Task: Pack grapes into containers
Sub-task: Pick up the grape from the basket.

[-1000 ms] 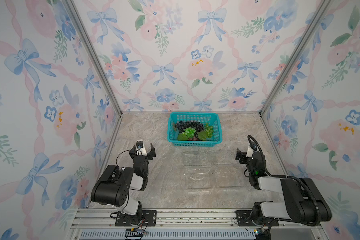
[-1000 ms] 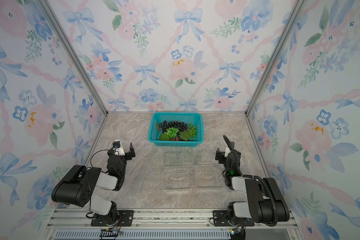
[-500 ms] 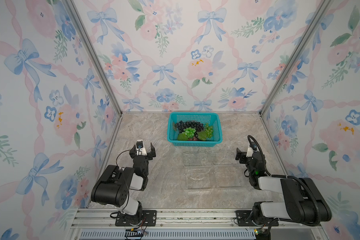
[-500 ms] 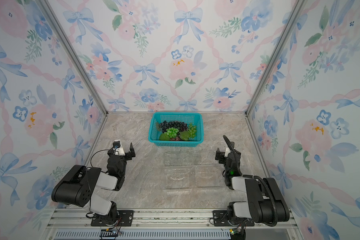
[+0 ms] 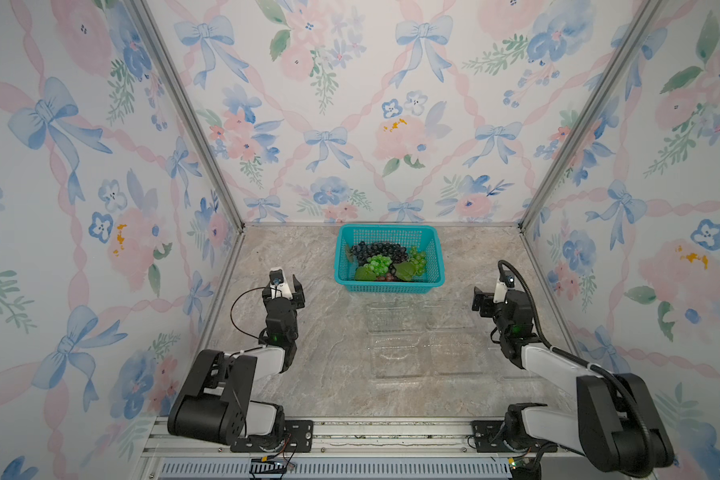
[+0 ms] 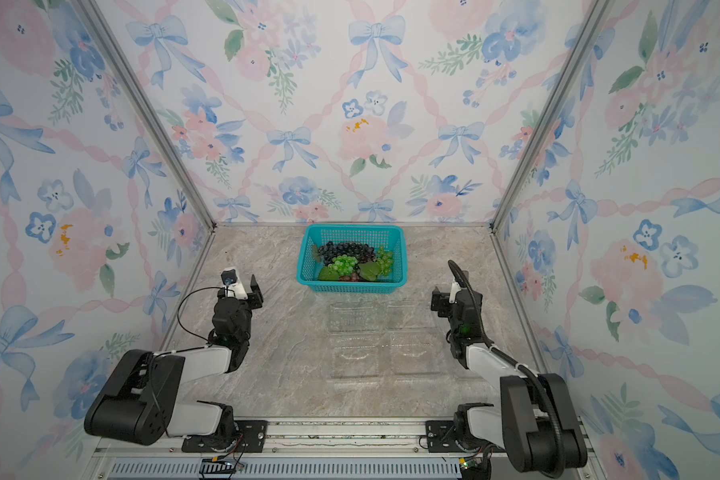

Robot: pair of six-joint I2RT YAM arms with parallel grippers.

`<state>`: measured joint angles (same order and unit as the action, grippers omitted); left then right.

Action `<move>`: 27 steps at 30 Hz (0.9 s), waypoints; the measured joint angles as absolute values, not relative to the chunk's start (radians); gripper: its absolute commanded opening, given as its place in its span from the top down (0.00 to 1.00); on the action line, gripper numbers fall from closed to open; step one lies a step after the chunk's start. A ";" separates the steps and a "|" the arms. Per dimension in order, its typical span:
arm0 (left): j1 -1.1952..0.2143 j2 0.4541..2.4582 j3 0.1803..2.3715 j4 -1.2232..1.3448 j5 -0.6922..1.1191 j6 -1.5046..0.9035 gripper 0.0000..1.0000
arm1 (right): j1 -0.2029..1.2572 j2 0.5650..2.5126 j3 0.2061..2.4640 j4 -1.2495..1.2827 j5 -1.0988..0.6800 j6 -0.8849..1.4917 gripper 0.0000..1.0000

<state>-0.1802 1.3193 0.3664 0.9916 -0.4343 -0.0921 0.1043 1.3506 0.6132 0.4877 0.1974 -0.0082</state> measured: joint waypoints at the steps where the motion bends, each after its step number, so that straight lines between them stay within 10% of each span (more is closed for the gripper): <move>1: -0.197 1.285 0.406 0.950 -0.455 -0.100 0.33 | 0.131 1.315 0.661 0.443 0.208 -0.020 0.02; 15: -0.354 1.200 0.640 0.513 -0.491 -0.292 0.23 | 0.530 1.792 1.435 0.073 0.112 0.078 0.03; 27: -0.366 1.216 0.717 0.366 -0.391 -0.388 0.22 | 0.576 2.235 1.713 0.036 -0.020 0.260 0.03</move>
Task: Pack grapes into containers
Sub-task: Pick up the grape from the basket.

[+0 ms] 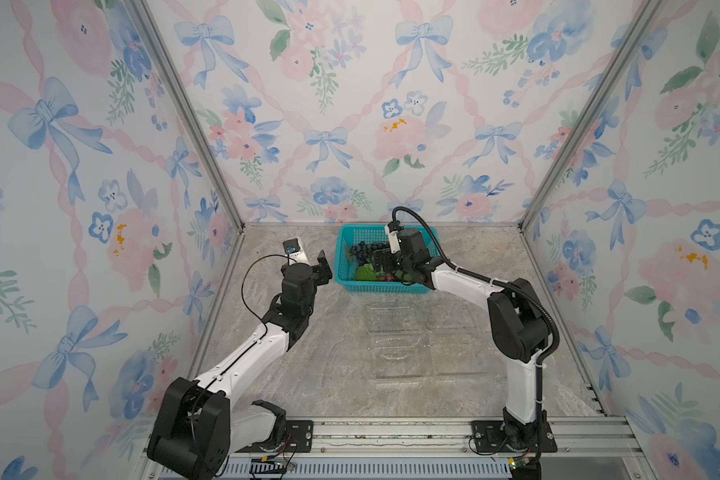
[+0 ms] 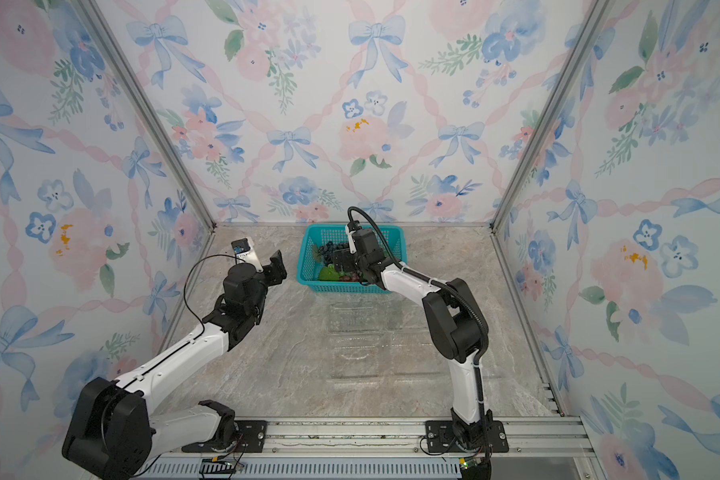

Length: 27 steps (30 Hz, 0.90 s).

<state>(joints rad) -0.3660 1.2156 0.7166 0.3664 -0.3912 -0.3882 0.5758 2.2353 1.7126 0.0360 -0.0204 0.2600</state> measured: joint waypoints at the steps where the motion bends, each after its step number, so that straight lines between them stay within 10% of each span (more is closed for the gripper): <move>1: -0.366 1.219 0.717 0.361 -0.384 -0.390 0.22 | 0.575 2.251 1.730 0.036 -0.025 0.270 0.03; 8: -0.366 1.235 0.719 0.332 -0.358 -0.391 0.22 | 0.571 2.314 1.785 0.006 -0.042 0.314 0.07; 15: -0.366 1.239 0.726 0.325 -0.358 -0.391 0.22 | 0.570 2.337 1.806 -0.035 -0.047 0.332 0.41; 20: -0.366 1.240 0.728 0.325 -0.358 -0.391 0.22 | 0.569 2.362 1.847 -0.065 -0.060 0.349 0.23; 27: -0.366 1.240 0.728 0.323 -0.358 -0.391 0.22 | 0.569 2.381 1.858 -0.093 -0.064 0.352 0.26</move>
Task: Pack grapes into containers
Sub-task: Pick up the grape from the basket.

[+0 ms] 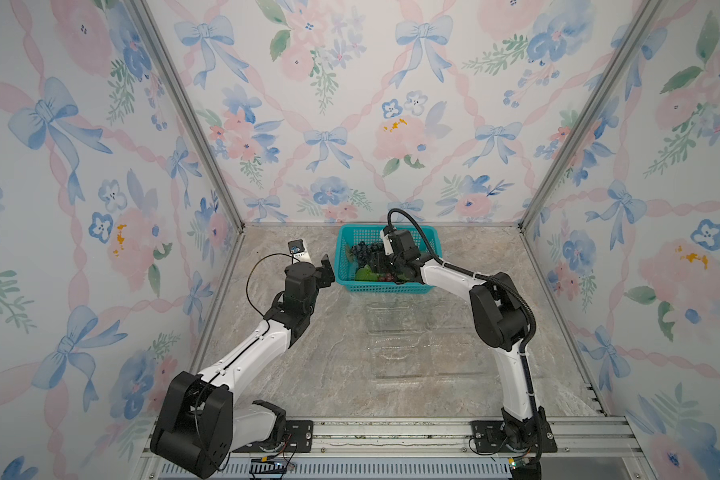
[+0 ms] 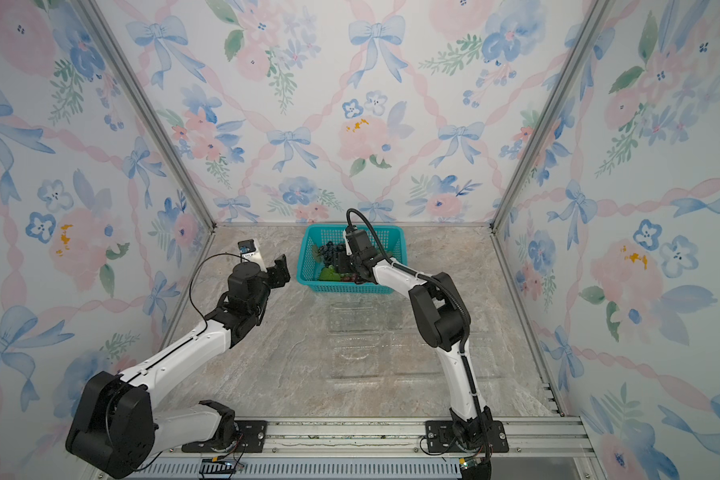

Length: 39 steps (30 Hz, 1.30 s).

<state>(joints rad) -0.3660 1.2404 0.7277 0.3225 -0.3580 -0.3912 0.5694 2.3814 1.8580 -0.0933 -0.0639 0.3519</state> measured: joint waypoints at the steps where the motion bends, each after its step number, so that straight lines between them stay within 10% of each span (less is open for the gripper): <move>1: -0.366 1.240 0.728 0.323 -0.358 -0.391 0.22 | 0.569 2.384 1.862 -0.097 -0.064 0.353 0.23; 8: -0.366 1.240 0.728 0.320 -0.358 -0.395 0.22 | 0.569 2.411 1.936 -0.191 -0.068 0.339 0.22; 21: -0.366 1.230 0.728 0.311 -0.361 -0.399 0.22 | 0.560 2.421 1.971 -0.266 -0.064 0.332 0.86; 39: -0.366 1.227 0.733 0.302 -0.359 -0.399 0.22 | 0.551 2.179 1.783 -0.096 -0.072 0.352 0.94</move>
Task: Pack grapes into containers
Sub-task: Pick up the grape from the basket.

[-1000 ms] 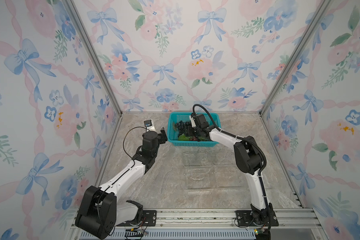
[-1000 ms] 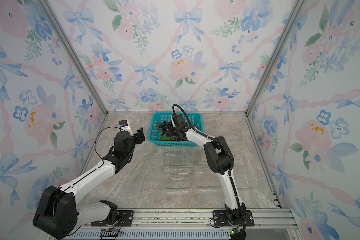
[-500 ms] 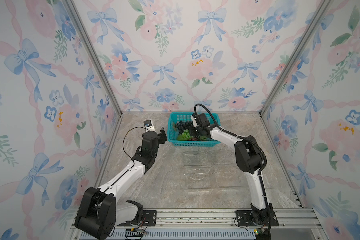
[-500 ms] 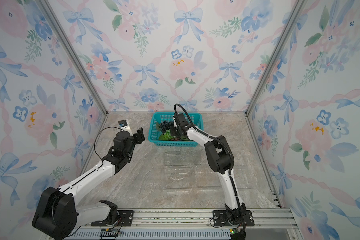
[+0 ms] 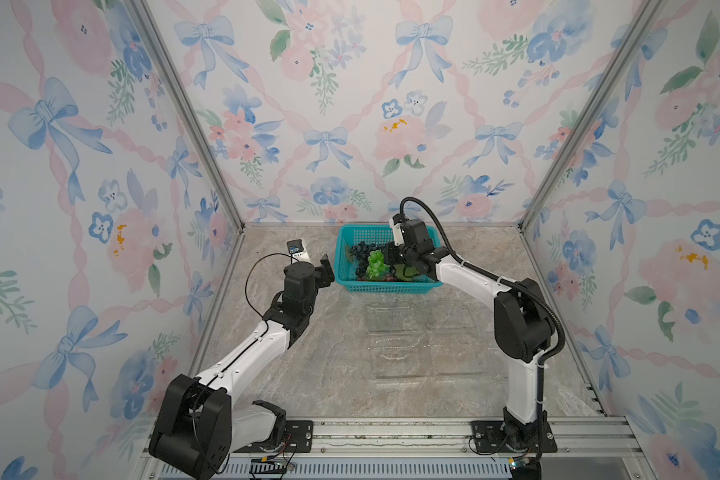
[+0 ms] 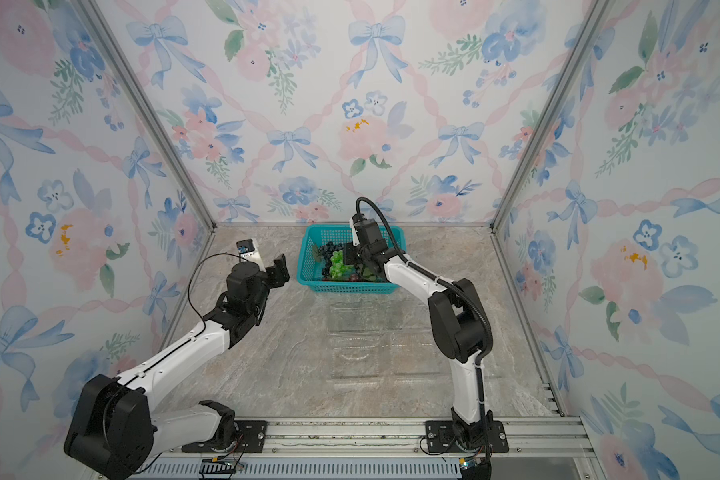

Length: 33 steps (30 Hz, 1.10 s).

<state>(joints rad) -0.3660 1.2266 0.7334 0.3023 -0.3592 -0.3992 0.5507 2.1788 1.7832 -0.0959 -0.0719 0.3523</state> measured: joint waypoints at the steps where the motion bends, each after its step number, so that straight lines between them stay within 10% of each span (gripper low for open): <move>1: -0.366 1.227 0.734 0.300 -0.358 -0.400 0.22 | 0.550 2.169 1.782 -0.092 -0.073 0.352 0.94; 33: -0.366 1.216 0.768 0.282 -0.312 -0.429 0.22 | 0.615 1.687 1.469 -0.094 -0.037 0.303 0.96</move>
